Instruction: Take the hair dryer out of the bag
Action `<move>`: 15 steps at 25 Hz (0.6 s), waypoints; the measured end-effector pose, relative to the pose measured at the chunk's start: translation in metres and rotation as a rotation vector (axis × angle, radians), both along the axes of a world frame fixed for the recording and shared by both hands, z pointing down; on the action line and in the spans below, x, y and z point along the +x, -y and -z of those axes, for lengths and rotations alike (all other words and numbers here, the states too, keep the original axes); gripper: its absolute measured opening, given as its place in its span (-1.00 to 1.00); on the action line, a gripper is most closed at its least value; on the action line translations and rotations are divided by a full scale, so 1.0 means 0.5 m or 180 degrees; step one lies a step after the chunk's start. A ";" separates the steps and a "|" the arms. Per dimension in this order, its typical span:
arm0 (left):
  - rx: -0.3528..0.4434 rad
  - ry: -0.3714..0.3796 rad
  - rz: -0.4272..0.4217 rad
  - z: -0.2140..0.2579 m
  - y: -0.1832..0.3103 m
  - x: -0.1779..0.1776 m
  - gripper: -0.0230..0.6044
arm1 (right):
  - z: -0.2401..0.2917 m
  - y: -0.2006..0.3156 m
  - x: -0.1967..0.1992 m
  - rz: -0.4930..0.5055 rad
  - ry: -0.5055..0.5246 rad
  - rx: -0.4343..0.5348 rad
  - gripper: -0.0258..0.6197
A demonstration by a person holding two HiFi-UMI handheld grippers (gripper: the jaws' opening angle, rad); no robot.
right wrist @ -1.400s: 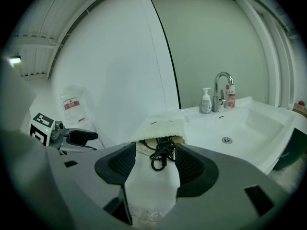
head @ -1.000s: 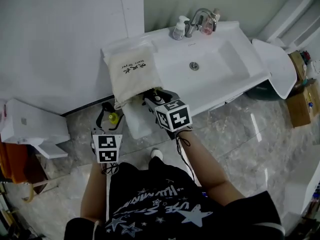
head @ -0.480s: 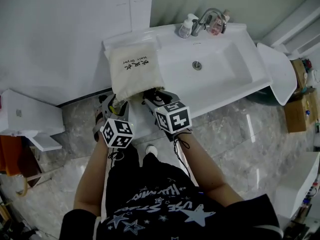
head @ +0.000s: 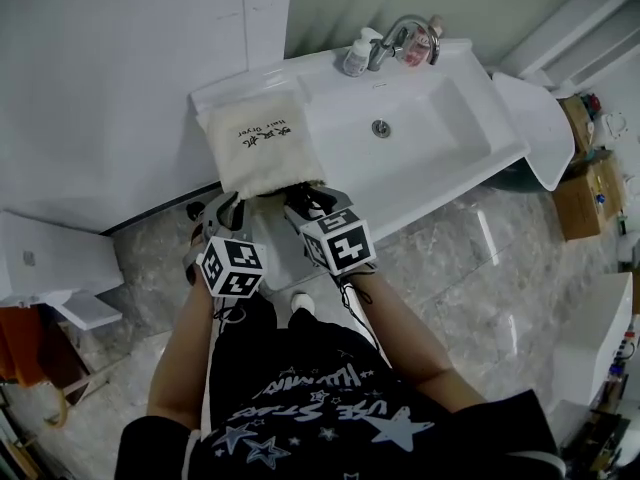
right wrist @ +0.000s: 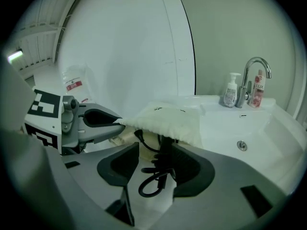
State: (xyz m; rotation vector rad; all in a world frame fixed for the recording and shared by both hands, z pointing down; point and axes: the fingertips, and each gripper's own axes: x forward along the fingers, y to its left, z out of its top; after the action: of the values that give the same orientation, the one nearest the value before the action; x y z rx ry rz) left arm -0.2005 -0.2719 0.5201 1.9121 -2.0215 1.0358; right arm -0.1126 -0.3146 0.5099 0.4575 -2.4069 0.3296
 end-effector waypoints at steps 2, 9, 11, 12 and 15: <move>0.0024 -0.0117 -0.0050 0.006 0.002 -0.003 -0.74 | 0.005 0.005 -0.012 -0.0031 -0.0040 0.0065 -0.26; 0.0126 -0.0510 -0.0179 0.021 0.021 0.001 -0.75 | -0.025 0.031 -0.037 -0.0027 -0.0483 0.0155 -0.25; 0.0155 -0.0587 -0.0217 0.025 0.027 0.001 -0.75 | -0.035 0.035 -0.049 -0.0013 -0.0589 0.0171 -0.22; 0.0165 -0.0614 -0.0236 0.026 0.030 0.001 -0.75 | -0.040 0.037 -0.055 -0.0009 -0.0635 0.0174 -0.21; 0.0157 -0.0679 -0.0320 0.024 0.038 0.000 -0.75 | -0.058 0.053 -0.066 -0.0005 -0.0843 0.0249 -0.17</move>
State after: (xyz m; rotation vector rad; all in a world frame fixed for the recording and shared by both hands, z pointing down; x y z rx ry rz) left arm -0.2006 -0.2911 0.5080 2.0696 -1.8673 0.7707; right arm -0.1454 -0.3413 0.5389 0.5048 -2.1667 0.1641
